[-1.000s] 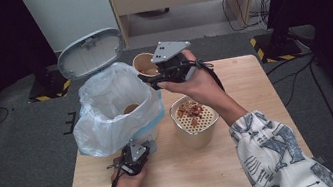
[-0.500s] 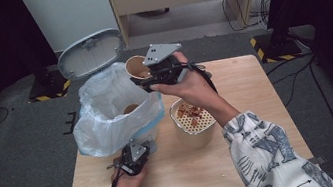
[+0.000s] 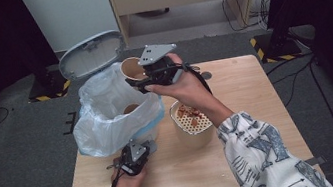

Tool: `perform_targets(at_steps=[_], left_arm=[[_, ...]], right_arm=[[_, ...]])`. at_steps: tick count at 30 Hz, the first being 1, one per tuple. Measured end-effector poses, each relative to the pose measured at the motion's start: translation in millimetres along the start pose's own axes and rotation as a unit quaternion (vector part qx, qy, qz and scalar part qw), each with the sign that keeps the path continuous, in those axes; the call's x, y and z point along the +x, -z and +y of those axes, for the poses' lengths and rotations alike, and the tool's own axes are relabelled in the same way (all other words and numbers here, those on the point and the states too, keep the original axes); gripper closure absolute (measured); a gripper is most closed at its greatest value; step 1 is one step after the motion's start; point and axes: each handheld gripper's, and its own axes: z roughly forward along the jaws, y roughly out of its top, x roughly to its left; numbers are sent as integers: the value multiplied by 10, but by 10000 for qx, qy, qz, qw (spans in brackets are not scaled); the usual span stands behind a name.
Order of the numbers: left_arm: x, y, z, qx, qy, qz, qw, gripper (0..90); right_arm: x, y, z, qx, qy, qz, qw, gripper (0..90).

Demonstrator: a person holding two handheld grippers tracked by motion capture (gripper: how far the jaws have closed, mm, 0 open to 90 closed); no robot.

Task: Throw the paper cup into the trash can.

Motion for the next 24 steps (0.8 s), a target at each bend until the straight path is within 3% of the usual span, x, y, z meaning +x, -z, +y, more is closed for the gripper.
perform_targets(at_steps=[24], left_arm=[[1,1,-2,-3,5,-5,10000,847]], right_arm=[[123,-293,-56,135,-175,284,9993,353]])
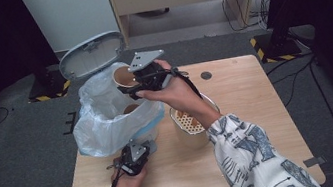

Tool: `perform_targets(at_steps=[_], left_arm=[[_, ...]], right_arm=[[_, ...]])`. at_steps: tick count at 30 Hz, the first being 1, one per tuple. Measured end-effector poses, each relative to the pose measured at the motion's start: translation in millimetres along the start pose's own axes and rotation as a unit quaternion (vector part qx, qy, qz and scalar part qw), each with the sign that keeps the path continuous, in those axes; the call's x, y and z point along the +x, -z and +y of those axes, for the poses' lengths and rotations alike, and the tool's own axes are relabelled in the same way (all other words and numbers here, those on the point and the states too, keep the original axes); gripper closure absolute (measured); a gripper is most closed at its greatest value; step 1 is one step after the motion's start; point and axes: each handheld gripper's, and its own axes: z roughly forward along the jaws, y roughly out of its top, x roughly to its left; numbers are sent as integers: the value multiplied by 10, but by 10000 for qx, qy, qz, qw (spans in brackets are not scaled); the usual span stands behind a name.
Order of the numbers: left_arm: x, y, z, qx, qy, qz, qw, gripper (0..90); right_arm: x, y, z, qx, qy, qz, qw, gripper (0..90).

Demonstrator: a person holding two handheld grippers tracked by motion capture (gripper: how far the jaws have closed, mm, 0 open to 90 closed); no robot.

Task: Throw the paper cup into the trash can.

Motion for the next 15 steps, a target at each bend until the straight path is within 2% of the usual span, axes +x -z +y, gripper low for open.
perform_targets(at_steps=[3,5,6,9,15], left_arm=[[3,0,-1,-7,0,-7,10000,847],[4,0,-2,-8,1,-9,10000,847],[4,-1,-2,-10,4,-12,10000,847],[3,0,-2,-10,3,-11,10000,847],[0,0,-1,-7,-2,-2,10000,847]], right_arm=[[27,-95,-28,112,-57,40,9999,283],[45,-150,-49,251,-145,64,9996,143],[49,-165,-58,297,-164,106,9994,129],[55,-131,-78,199,-188,176,9995,101],[-69,88,-112,3,-400,84,9992,110]])
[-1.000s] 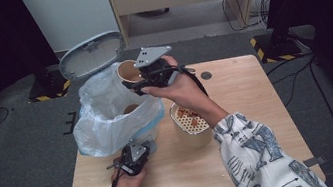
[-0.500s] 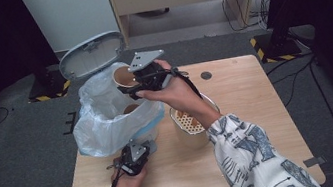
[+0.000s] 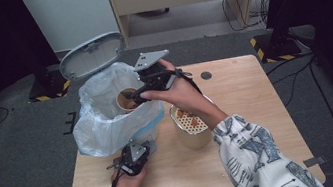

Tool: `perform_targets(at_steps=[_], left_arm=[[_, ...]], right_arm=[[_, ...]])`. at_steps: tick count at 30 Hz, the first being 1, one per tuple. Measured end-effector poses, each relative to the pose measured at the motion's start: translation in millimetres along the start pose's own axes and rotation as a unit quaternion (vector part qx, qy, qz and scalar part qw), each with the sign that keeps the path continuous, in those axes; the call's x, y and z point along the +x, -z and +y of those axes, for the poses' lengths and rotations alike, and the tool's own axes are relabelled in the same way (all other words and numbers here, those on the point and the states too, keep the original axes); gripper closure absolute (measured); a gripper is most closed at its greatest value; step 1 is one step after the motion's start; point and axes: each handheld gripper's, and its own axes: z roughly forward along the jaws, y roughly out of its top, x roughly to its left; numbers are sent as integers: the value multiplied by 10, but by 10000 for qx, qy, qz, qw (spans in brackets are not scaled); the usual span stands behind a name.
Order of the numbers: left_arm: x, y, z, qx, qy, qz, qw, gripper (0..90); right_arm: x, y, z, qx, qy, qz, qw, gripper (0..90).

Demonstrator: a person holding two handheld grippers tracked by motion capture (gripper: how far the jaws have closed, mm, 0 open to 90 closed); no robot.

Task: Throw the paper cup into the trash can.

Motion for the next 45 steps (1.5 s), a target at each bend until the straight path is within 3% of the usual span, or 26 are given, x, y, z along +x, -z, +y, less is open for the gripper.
perform_targets(at_steps=[5,10,31,34,36,39,41,45], left_arm=[[-2,0,1,1,-2,6,10000,847],[-1,0,0,-2,3,3,10000,846],[-4,3,-2,-14,22,-4,10000,840],[-24,21,1,-2,76,38,10000,794],[-48,82,7,-29,158,-55,9999,662],[-163,219,11,-101,179,-188,9996,598],[-252,282,11,-186,244,-313,9990,570],[-354,310,21,-175,156,-393,9990,565]], right_arm=[[-111,160,-76,42,-59,-120,9999,169],[-145,234,-156,77,-38,-174,9998,170],[-459,670,-469,39,-379,-672,9970,168],[-499,721,-535,79,-423,-735,9964,155],[-528,766,-589,107,-443,-776,9959,147],[-576,837,-670,151,-495,-859,9950,139],[-618,892,-736,171,-549,-937,9939,136],[-689,997,-852,184,-662,-1076,9918,135]])
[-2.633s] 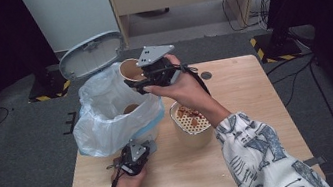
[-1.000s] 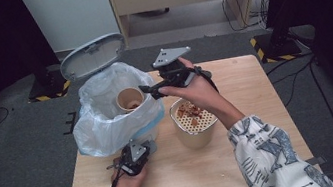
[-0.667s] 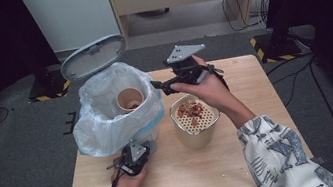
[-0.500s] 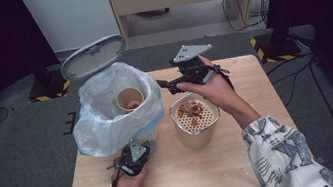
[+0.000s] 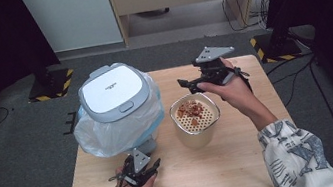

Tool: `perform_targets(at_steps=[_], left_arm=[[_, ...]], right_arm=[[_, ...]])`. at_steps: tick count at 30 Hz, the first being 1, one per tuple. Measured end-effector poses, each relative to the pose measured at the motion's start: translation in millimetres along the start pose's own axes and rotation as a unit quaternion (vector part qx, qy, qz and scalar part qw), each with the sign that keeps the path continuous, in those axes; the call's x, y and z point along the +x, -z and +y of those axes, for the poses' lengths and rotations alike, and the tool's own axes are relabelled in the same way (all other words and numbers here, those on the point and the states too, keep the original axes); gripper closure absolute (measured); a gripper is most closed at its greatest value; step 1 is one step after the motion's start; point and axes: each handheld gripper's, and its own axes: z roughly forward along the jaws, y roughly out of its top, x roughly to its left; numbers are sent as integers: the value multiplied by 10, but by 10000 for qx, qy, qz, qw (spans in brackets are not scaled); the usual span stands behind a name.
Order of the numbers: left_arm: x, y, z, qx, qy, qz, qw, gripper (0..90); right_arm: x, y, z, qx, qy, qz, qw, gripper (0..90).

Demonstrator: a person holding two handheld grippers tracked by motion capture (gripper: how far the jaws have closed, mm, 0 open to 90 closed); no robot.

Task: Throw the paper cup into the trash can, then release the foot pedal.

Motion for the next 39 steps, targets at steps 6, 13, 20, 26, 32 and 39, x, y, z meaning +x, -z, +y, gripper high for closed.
perform_targets(at_steps=[6,13,20,26,32,39], left_arm=[[72,16,-14,-29,221,-5,9998,548],[147,104,-32,-127,405,-2,9991,508],[267,284,-108,-215,677,51,9975,444],[403,379,-168,-209,841,205,9960,400],[511,432,-233,-151,944,299,9950,337],[609,455,-312,-15,977,373,9945,257]], right_arm=[[-99,98,-101,14,-66,-112,9999,128],[-184,183,-233,95,-138,-222,9996,111],[-277,324,-389,134,-290,-433,9986,102],[-348,429,-548,197,-388,-565,9975,99],[-424,514,-699,251,-596,-755,9950,89],[-489,649,-1004,348,-932,-1035,9896,79]])
